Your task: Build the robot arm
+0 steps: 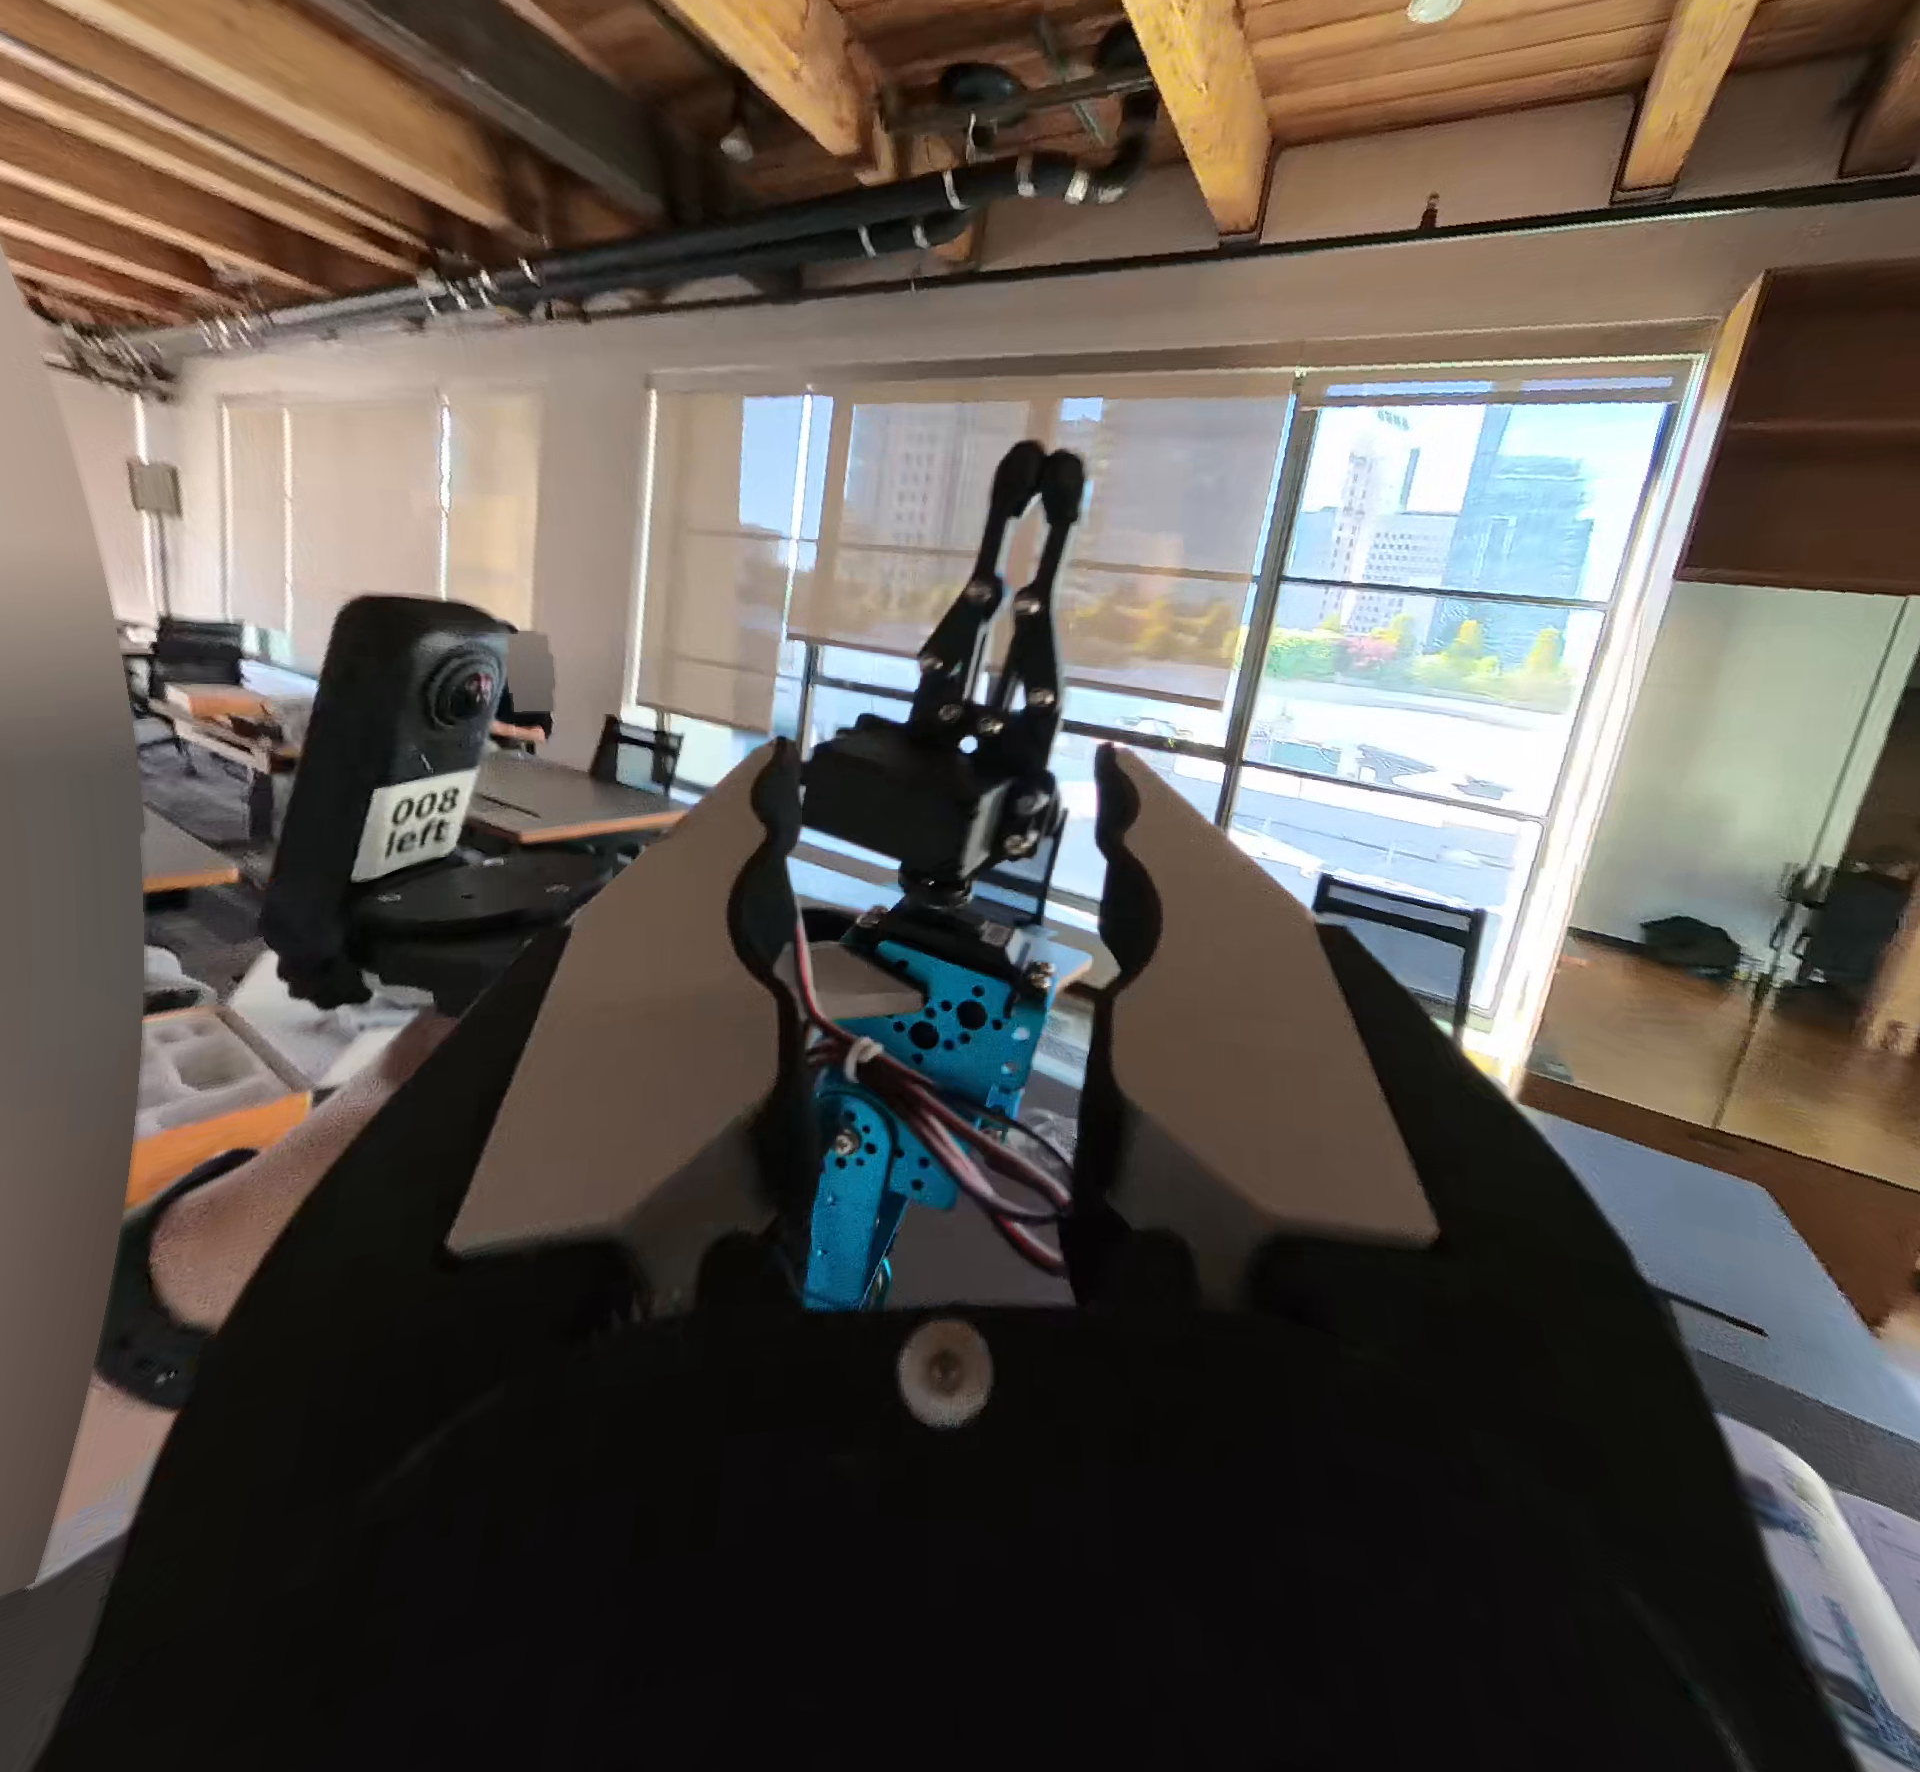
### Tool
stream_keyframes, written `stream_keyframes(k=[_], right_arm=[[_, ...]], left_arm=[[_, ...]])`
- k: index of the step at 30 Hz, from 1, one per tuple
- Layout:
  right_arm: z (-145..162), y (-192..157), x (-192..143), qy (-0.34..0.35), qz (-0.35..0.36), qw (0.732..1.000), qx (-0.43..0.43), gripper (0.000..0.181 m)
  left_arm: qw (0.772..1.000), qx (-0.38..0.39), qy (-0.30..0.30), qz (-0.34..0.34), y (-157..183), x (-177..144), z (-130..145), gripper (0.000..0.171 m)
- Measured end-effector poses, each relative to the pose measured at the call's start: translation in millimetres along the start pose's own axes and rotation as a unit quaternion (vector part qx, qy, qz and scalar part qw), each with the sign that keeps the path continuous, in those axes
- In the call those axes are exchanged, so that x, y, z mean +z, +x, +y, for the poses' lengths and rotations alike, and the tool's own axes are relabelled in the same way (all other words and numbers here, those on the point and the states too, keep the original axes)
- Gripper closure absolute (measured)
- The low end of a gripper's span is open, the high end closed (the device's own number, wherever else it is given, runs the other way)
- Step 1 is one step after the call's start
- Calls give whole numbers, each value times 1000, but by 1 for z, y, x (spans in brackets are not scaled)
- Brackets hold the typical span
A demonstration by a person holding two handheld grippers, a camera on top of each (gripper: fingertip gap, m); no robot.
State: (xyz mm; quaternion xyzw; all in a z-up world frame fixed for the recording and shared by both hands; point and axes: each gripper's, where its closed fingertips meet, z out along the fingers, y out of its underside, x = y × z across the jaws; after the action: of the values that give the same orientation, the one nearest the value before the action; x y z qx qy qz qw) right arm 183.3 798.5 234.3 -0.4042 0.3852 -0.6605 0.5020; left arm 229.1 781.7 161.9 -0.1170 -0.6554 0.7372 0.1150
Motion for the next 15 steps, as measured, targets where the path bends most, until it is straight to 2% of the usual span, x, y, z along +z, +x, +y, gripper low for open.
stream_keyframes(k=[4, 6, 8, 10, 12, 15], right_arm=[[4, -10, 2, -12, -29, 1000, 0, 129], [-5, -6, -1, 4, -85, 996, 1, 136], [-10, 1, -3, 16, -167, 986, 2, 136], [-5, 18, -1, -4, -226, 973, 48, 134], [0, 33, 2, -26, -247, 964, 96, 127], [2, 36, -7, -21, -268, 957, 112, 128]], left_arm=[[1000, -3, 5, 12, 0, 0, 0, 148], [1000, -1, 4, 18, 1, 0, 0, 148], [1000, 4, 4, 20, 1, 1, 0, 148], [1000, 0, 8, 23, 1, 1, 0, 148], [1000, -5, 13, 25, 1, 2, 0, 148], [1000, -5, 15, 23, 1, 1, 0, 148]])
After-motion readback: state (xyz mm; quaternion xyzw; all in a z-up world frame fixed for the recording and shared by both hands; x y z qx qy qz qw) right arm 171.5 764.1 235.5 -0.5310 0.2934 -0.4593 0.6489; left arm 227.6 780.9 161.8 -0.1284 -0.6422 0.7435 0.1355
